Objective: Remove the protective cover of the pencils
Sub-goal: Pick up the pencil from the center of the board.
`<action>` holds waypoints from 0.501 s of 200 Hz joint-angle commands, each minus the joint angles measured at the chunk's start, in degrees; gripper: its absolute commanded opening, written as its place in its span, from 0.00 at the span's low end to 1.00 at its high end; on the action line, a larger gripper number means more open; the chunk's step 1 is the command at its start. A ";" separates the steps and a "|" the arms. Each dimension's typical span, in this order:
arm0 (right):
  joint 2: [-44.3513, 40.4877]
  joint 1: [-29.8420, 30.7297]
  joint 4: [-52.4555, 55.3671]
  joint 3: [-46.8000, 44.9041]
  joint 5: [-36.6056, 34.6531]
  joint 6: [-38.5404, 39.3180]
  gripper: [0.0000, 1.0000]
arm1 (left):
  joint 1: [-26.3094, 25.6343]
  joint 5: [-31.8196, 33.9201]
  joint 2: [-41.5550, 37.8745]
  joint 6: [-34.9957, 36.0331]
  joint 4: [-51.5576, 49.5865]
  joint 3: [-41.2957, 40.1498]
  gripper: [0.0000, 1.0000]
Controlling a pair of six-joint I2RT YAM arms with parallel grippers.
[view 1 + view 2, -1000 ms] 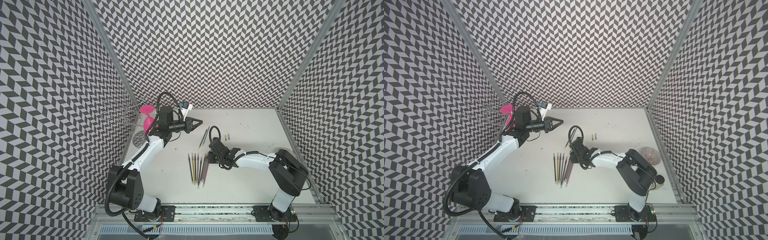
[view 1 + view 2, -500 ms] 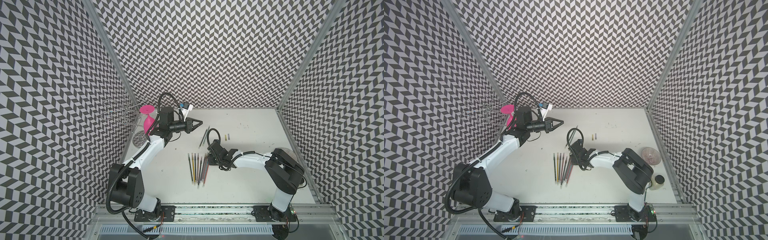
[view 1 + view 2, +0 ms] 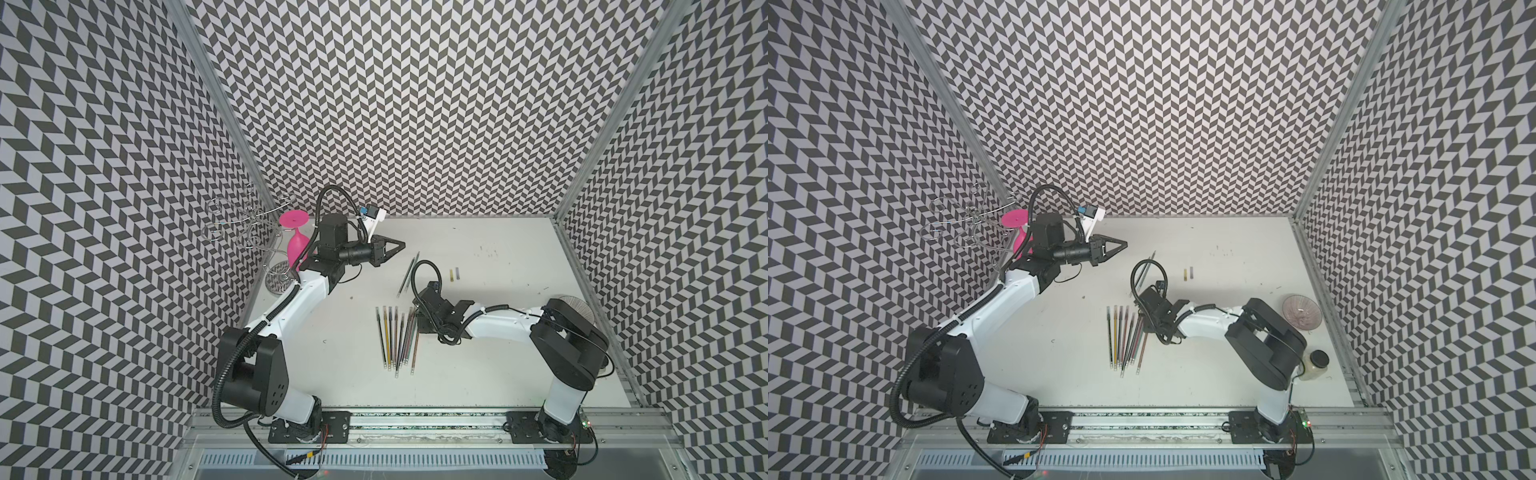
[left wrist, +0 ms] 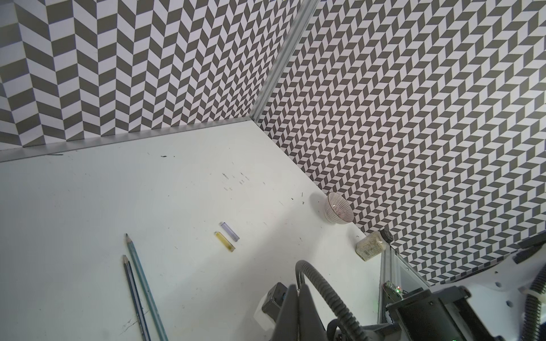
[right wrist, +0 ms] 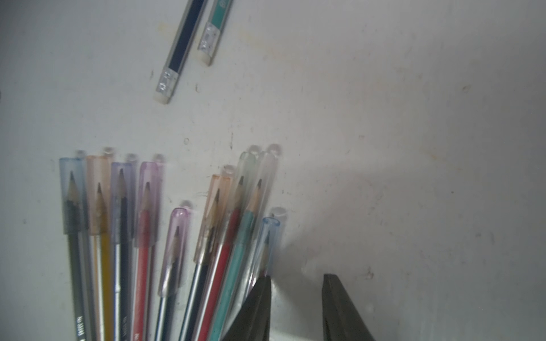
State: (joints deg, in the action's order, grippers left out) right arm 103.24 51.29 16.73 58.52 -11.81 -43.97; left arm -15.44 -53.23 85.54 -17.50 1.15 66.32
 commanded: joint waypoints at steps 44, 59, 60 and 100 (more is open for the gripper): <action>-1.64 1.00 -1.42 1.23 -0.16 0.19 0.32 | 0.26 0.00 0.33 0.44 -0.34 0.52 0.06; -1.64 1.08 -1.53 1.39 0.15 0.44 0.32 | 0.32 -0.08 0.26 0.44 -0.27 0.56 0.06; -1.59 1.09 -1.53 1.40 0.18 0.41 0.32 | 0.32 -0.10 0.25 0.40 -0.27 0.56 0.06; -0.33 1.18 -0.40 2.69 -0.72 0.90 0.33 | 0.26 -0.16 0.37 0.42 -0.24 0.48 0.06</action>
State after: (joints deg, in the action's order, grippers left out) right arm 103.18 52.01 16.78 59.07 -11.55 -43.51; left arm -15.44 -53.25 85.54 -17.52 1.13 66.32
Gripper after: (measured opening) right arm 0.325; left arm 0.061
